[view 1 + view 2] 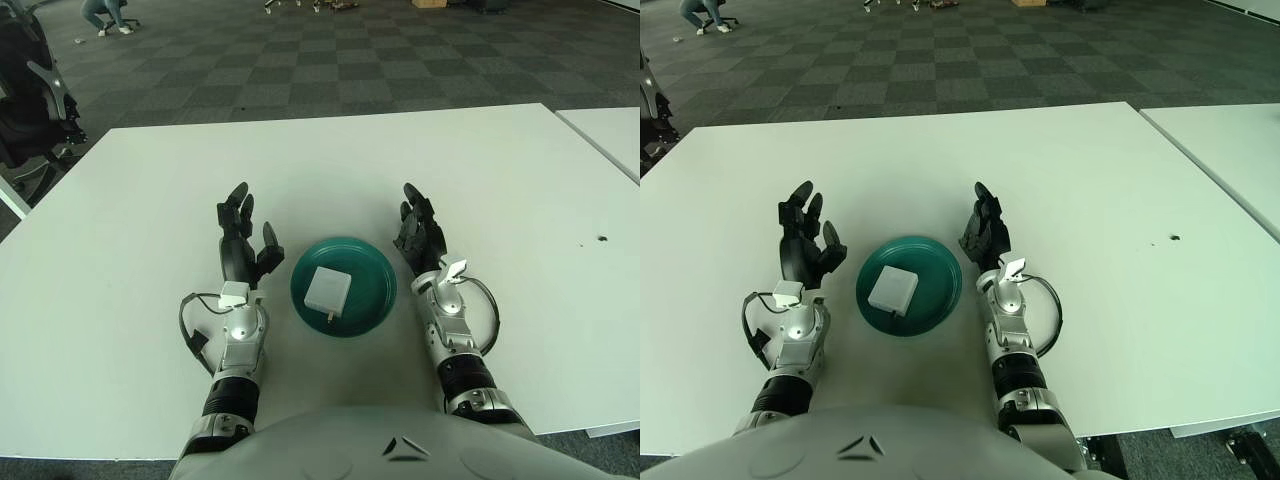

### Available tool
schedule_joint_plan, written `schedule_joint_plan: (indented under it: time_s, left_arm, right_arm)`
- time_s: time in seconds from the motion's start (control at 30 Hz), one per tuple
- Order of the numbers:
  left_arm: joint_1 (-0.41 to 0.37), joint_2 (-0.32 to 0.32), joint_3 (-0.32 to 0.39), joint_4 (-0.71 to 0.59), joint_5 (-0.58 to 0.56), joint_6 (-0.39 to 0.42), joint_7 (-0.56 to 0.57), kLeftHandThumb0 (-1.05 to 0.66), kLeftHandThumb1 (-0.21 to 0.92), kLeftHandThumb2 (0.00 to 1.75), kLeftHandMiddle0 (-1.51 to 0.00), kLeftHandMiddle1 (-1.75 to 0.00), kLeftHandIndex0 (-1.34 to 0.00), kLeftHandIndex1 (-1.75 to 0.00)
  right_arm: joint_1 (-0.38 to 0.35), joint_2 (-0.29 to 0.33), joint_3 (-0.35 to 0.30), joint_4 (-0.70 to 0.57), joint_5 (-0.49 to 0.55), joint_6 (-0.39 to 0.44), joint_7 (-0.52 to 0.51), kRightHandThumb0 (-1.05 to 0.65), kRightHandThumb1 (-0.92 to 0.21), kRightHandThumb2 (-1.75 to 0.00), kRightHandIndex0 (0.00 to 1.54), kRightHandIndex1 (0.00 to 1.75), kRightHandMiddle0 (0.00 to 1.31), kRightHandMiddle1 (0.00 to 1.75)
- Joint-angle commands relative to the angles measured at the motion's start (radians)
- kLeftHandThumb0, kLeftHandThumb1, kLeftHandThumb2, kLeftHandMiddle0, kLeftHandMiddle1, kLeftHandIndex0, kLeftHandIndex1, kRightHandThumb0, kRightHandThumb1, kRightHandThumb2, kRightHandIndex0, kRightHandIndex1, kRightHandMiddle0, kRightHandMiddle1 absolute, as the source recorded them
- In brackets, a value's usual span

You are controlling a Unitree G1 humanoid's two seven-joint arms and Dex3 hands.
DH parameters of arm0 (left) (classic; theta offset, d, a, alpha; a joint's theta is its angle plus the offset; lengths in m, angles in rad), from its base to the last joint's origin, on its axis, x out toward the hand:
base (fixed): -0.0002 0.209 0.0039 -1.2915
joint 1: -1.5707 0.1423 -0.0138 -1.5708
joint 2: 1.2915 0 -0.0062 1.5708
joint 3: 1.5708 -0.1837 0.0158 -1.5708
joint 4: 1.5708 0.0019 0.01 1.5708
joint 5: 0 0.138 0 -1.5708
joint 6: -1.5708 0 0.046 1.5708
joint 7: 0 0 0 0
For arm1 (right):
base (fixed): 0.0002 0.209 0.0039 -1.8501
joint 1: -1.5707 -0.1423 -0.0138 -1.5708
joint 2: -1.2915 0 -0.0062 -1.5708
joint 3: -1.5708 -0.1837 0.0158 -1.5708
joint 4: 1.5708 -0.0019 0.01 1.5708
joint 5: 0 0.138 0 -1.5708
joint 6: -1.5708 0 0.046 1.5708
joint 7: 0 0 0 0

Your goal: Put the charger into the plate.

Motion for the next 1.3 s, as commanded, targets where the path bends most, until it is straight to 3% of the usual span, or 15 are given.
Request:
schedule_joint_plan:
  time_s: [0.0,0.3,0.8,1.03,1.27]
  left_arm:
    - [0.242,0.025,-0.031,0.203,0.087,-0.006,0.026,-0.84,0.92,1.08,-0.16,-0.07,0.0,-0.48]
    - [0.249,0.038,-0.055,0.187,-0.033,0.034,-0.103,-0.89,0.92,1.11,-0.08,-0.01,0.0,-0.31]
    - [0.293,0.018,-0.068,0.067,-0.163,0.146,-0.228,-0.86,0.92,1.1,-0.12,-0.02,0.0,-0.29]
    - [0.285,0.028,-0.056,0.043,-0.198,0.249,-0.27,-0.83,0.92,1.06,-0.17,-0.03,0.0,-0.43]
    - [0.302,0.006,-0.037,-0.045,-0.287,0.421,-0.333,-0.77,0.92,0.93,-0.24,-0.05,0.0,-0.63]
  right_arm:
    - [0.16,0.041,0.033,0.087,-0.025,0.141,-0.019,-0.98,-0.92,-0.91,0.0,0.0,0.0,0.13]
    - [0.194,0.021,0.071,0.043,-0.055,0.167,-0.008,-0.98,-0.92,-0.93,0.0,0.0,0.0,0.01]
    - [0.222,0.012,0.084,0.024,-0.081,0.127,-0.024,-0.98,-0.92,-0.96,0.0,0.0,0.0,0.0]
    - [0.232,0.0,0.079,0.018,-0.094,0.143,-0.04,-0.97,-0.92,-0.97,0.0,0.0,0.0,0.0]
    - [0.223,-0.006,0.072,0.049,-0.101,0.136,-0.048,-0.96,-0.92,-0.97,0.0,0.0,0.0,0.0]
